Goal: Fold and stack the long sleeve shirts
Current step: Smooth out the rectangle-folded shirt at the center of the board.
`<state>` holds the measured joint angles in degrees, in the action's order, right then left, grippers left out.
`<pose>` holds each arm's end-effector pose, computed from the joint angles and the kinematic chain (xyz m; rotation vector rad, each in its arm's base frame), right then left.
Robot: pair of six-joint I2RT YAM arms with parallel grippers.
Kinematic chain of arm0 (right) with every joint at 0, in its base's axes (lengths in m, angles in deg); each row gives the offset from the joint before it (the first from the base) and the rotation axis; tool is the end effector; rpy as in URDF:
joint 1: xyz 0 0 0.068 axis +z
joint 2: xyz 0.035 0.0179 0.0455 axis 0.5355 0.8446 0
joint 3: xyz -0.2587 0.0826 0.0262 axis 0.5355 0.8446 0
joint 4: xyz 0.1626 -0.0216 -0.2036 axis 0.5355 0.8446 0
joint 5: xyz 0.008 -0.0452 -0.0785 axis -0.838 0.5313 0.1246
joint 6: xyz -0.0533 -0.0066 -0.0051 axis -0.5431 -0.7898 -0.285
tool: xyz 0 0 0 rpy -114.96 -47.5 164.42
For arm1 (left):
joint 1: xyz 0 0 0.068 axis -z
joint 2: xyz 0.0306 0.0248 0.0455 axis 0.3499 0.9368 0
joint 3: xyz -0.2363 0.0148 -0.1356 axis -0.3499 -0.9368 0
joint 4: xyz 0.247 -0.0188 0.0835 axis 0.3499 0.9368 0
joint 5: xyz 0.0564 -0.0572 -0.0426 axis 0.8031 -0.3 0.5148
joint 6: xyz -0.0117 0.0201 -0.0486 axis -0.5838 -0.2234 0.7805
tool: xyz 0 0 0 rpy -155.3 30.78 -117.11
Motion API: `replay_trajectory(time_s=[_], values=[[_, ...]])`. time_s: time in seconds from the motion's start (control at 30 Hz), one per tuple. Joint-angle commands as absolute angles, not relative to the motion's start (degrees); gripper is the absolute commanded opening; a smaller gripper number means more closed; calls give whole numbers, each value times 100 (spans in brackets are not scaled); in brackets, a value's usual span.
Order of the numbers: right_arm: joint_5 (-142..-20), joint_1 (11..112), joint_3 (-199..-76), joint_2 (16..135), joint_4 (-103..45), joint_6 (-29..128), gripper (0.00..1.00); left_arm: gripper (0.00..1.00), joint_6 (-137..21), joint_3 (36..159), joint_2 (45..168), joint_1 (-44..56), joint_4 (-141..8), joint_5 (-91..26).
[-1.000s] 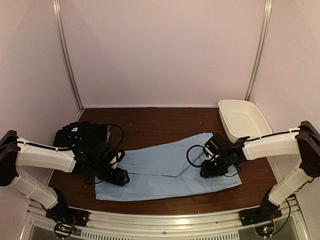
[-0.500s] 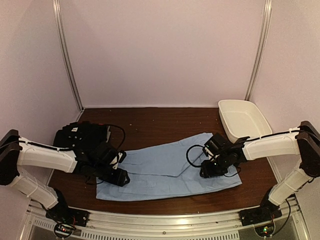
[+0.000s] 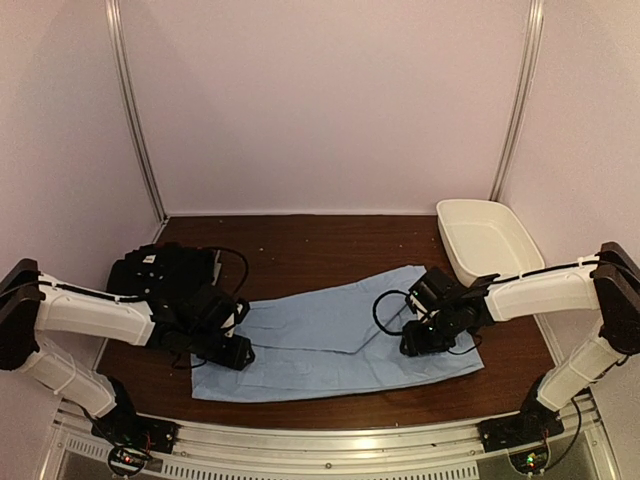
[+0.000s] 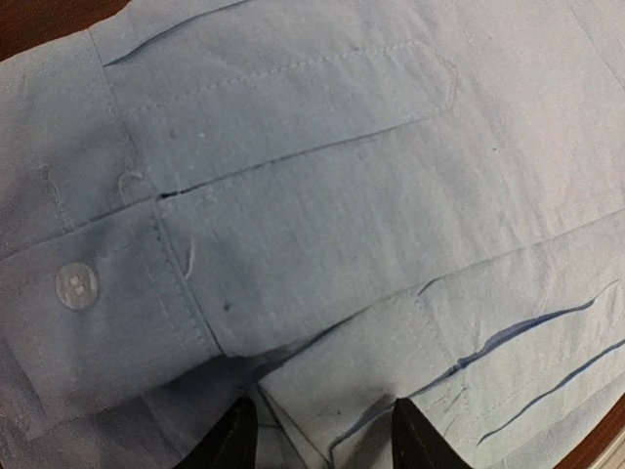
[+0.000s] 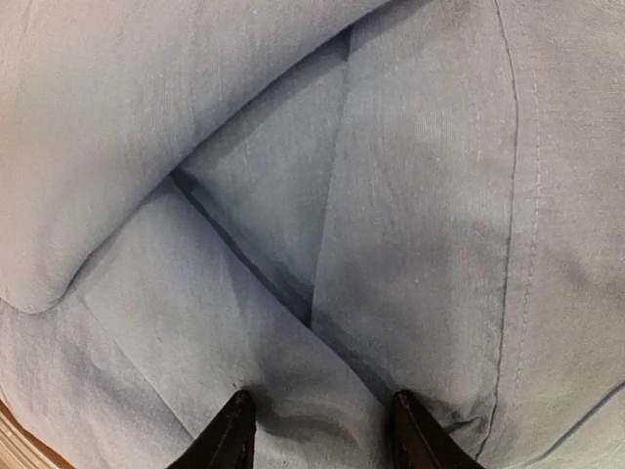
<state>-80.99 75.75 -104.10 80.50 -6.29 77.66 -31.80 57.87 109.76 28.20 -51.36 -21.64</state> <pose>0.1876 0.1838 0.1491 -0.2523 2.8621 0.5142 0.1579 -0.1769 0.1424 0.2368 2.6754 -0.4533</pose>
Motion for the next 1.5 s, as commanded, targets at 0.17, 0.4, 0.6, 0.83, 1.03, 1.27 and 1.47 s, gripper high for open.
replay_trajectory(time_s=[0.17,0.4,0.6,0.83,1.03,1.27,1.47], values=[[-7981,7619,-10273,8136,-767,7805,48,42,-3304,5758,10932,2794,-5529,-2177],[-7978,7621,-10255,8145,-753,7821,48,33,-3318,5741,11029,2786,-5605,-2213],[-7941,7619,-10258,8120,-677,7822,48,19,-3320,5774,11010,2792,-5551,-2208],[-7651,7620,-10382,7775,-189,7874,48,0,-3435,6030,10580,2795,-5071,-2358],[-7357,7614,-10616,7311,618,7924,49,0,-3536,6496,9839,2787,-4242,-2656],[-7046,7587,-10728,6918,1372,8158,52,0,-3623,6754,9850,2741,-3780,-2283],[-6867,7588,-10691,6636,1776,8457,54,0,-3612,6626,9941,2612,-3711,-2326]])
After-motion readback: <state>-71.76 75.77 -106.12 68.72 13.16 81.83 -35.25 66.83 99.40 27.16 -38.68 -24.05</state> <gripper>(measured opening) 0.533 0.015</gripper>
